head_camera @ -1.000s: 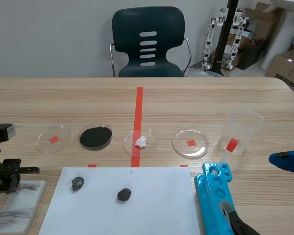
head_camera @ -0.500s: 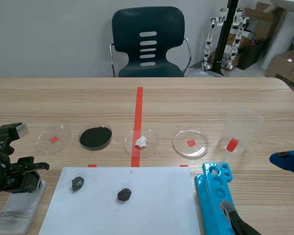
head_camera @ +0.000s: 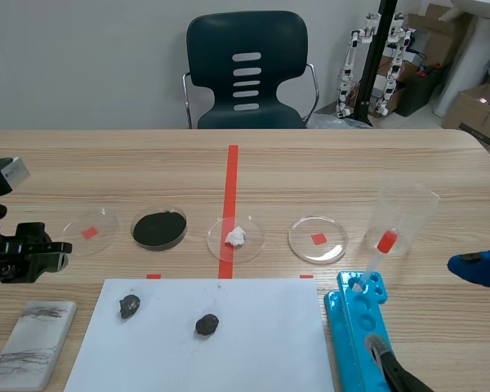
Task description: Rub the mineral on the streak plate
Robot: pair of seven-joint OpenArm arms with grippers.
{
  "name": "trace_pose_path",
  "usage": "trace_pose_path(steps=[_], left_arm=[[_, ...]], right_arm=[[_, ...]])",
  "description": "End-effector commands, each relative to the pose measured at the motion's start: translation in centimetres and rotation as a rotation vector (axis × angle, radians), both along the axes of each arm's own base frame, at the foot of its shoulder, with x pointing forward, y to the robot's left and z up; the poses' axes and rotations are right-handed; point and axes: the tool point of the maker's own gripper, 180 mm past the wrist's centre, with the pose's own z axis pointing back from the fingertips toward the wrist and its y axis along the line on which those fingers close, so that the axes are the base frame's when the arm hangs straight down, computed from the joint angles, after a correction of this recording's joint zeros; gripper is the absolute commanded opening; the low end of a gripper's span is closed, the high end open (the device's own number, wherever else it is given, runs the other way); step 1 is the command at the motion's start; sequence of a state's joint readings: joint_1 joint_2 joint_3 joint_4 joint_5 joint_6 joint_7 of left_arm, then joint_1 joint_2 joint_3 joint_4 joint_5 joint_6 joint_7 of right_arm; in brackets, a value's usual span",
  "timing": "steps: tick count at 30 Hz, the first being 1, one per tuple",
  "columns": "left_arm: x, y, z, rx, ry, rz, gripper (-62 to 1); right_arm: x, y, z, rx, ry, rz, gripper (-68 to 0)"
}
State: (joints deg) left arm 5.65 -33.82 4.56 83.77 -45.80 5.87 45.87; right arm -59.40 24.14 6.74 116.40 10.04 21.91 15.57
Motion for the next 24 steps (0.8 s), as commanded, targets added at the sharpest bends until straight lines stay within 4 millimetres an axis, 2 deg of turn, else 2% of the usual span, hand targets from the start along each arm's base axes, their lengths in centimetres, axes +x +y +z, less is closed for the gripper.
trace_pose_path(steps=[1, 5, 10, 18, 24], left_arm=[[0.2, 0.1, 1.0, -0.005, -0.087, -0.002, -53.9], [0.6, 0.2, 3.6, -0.041, -0.324, 0.001, -53.9], [-1.9, -1.7, 4.9, -0.126, -0.464, -0.132, -53.9], [-6.5, -6.7, 7.1, -0.226, -0.529, -0.307, -53.9], [-8.8, -11.6, 10.8, -0.242, -0.604, -0.475, -53.9]], right_arm=[[0.4, 0.0, 0.6, 0.013, -0.024, -0.004, -2.9], [0.4, 0.0, 0.6, 0.013, -0.024, -0.004, -2.9], [0.4, 0.0, 0.6, 0.013, -0.024, -0.004, -2.9], [0.4, 0.0, 0.6, 0.013, -0.024, -0.004, -2.9], [0.4, 0.0, 0.6, 0.013, -0.024, -0.004, -2.9]])
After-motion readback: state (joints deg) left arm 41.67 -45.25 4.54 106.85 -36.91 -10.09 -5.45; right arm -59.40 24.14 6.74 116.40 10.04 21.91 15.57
